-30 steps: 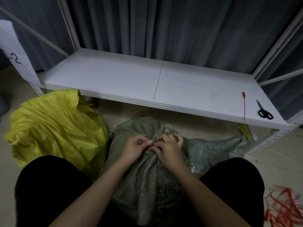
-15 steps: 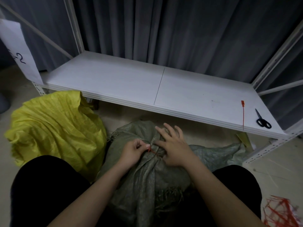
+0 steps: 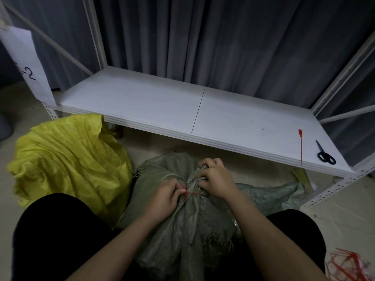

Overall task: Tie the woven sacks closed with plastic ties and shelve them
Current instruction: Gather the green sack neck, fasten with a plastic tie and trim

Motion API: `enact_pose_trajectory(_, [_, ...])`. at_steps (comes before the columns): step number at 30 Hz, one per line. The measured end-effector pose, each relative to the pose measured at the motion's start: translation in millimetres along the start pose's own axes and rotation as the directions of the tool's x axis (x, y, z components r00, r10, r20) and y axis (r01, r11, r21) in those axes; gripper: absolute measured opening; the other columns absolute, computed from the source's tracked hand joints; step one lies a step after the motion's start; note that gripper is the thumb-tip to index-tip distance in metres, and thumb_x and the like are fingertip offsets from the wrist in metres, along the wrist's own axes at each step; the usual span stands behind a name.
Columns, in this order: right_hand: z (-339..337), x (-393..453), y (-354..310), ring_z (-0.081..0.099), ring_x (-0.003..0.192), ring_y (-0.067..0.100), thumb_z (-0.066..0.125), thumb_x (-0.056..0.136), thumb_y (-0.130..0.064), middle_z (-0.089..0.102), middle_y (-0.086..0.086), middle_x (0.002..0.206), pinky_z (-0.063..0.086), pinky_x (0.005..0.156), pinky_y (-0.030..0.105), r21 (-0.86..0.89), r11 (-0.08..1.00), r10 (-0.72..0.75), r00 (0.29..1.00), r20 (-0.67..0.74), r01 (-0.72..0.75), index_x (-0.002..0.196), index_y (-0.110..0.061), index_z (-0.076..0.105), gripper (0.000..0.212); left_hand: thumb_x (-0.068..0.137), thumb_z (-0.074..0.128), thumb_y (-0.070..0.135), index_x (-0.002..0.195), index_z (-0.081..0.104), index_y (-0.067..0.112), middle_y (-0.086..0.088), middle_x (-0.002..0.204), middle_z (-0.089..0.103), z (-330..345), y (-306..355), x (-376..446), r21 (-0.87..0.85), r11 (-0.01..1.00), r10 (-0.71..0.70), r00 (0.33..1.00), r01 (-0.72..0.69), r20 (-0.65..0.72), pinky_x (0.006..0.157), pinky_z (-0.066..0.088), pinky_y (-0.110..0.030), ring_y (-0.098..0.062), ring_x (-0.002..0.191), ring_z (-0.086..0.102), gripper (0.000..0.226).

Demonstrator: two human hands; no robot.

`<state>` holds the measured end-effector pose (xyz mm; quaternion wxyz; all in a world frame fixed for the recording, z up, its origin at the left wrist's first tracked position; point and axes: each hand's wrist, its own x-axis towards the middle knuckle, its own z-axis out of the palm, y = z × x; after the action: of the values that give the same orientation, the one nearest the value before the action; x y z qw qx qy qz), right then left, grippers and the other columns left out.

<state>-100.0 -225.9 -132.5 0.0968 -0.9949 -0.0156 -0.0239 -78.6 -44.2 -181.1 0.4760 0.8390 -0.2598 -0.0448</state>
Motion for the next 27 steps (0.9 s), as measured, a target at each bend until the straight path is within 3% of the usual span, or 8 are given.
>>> enact_pose_trajectory(2, [0, 0, -5, 0.037, 0.121, 0.025, 0.059, 0.079, -0.024, 0.049, -0.004, 0.128, 0.037, 0.092, 0.033, -0.023, 1.000, -0.019, 0.999, -0.037, 0.018, 0.100, -0.029, 0.070, 0.024, 0.090, 0.059, 0.012, 0.067, 0.046, 0.032, 0.018, 0.069, 0.051, 2, 3, 2, 0.020, 1.000, -0.008, 1.000, 0.008, -0.014, 0.067, 0.035, -0.009, 0.004, 0.072, 0.051, 0.033])
enact_pose_trajectory(4, [3, -3, -7, 0.036, 0.124, 0.030, 0.059, 0.068, -0.016, 0.051, 0.005, 0.131, 0.025, 0.099, 0.039, -0.107, 0.993, -0.053, 0.991, -0.121, 0.040, 0.104, -0.027, 0.067, 0.039, 0.090, 0.058, 0.017, 0.069, 0.049, 0.026, 0.013, 0.070, 0.052, 4, 6, 6, 0.057, 0.998, -0.029, 0.999, 0.031, -0.028, 0.065, 0.035, -0.016, -0.002, 0.070, 0.050, 0.025])
enact_pose_trajectory(6, [4, -12, -10, 0.033, 0.122, 0.028, 0.057, 0.059, -0.016, 0.049, 0.008, 0.131, 0.020, 0.097, 0.039, -0.081, 0.996, -0.058, 0.975, -0.216, 0.042, 0.110, -0.026, 0.062, 0.052, 0.090, 0.058, 0.021, 0.073, 0.051, 0.022, 0.007, 0.072, 0.055, 6, 7, 8, 0.094, 0.994, -0.055, 0.998, 0.058, -0.035, 0.065, 0.037, -0.023, -0.010, 0.071, 0.052, 0.019])
enact_pose_trajectory(7, [4, -19, -13, 0.034, 0.117, 0.025, 0.054, 0.061, -0.019, 0.051, 0.005, 0.126, 0.023, 0.094, 0.036, -0.044, 0.998, -0.052, 0.968, -0.247, 0.043, 0.109, -0.026, 0.061, 0.049, 0.090, 0.059, 0.022, 0.074, 0.051, 0.021, 0.005, 0.074, 0.056, 7, 7, 9, 0.101, 0.993, -0.059, 0.997, 0.063, -0.040, 0.065, 0.039, -0.025, -0.012, 0.072, 0.053, 0.018])
enact_pose_trajectory(11, [10, -41, -31, 0.049, 0.093, 0.015, 0.051, 0.081, -0.032, 0.056, -0.003, 0.095, 0.042, 0.077, 0.029, 0.326, 0.943, 0.127, 0.980, -0.152, -0.072, 0.094, -0.022, 0.058, 0.019, 0.089, 0.060, 0.023, 0.075, 0.052, 0.021, 0.003, 0.075, 0.059, 13, 8, 10, 0.095, 0.992, -0.076, 0.996, 0.081, -0.053, 0.067, 0.046, -0.036, -0.018, 0.073, 0.057, 0.017])
enact_pose_trajectory(17, [25, -47, -45, 0.053, 0.109, 0.015, 0.059, 0.083, -0.034, 0.063, -0.001, 0.114, 0.034, 0.081, 0.017, 0.393, 0.912, 0.175, 0.978, -0.114, -0.117, 0.117, -0.020, 0.061, 0.037, 0.087, 0.062, 0.018, 0.068, 0.048, 0.027, 0.003, 0.072, 0.060, 13, 7, 11, 0.025, 0.993, -0.114, 0.990, 0.117, -0.080, 0.067, 0.048, -0.037, -0.018, 0.072, 0.060, 0.025])
enact_pose_trajectory(22, [42, -43, -49, 0.059, 0.090, 0.018, 0.066, 0.081, -0.025, 0.068, 0.002, 0.090, 0.043, 0.085, 0.029, 0.278, 0.949, 0.223, 0.942, -0.251, -0.150, 0.094, -0.015, 0.067, 0.016, 0.088, 0.061, 0.017, 0.071, 0.053, 0.020, 0.002, 0.072, 0.060, 9, 6, 12, 0.043, 0.996, -0.071, 0.997, 0.072, -0.028, 0.068, 0.048, -0.038, -0.017, 0.072, 0.058, 0.019])
enact_pose_trajectory(27, [55, -46, -44, 0.052, 0.079, 0.015, 0.057, 0.075, -0.030, 0.059, -0.001, 0.076, 0.034, 0.066, 0.022, 0.298, 0.946, 0.238, 0.897, -0.373, -0.127, 0.076, -0.015, 0.062, 0.016, 0.090, 0.056, 0.019, 0.075, 0.049, 0.020, 0.002, 0.074, 0.055, 7, 8, 12, 0.138, 0.990, 0.005, 1.000, -0.006, 0.005, 0.069, 0.047, -0.040, -0.016, 0.072, 0.054, 0.018])
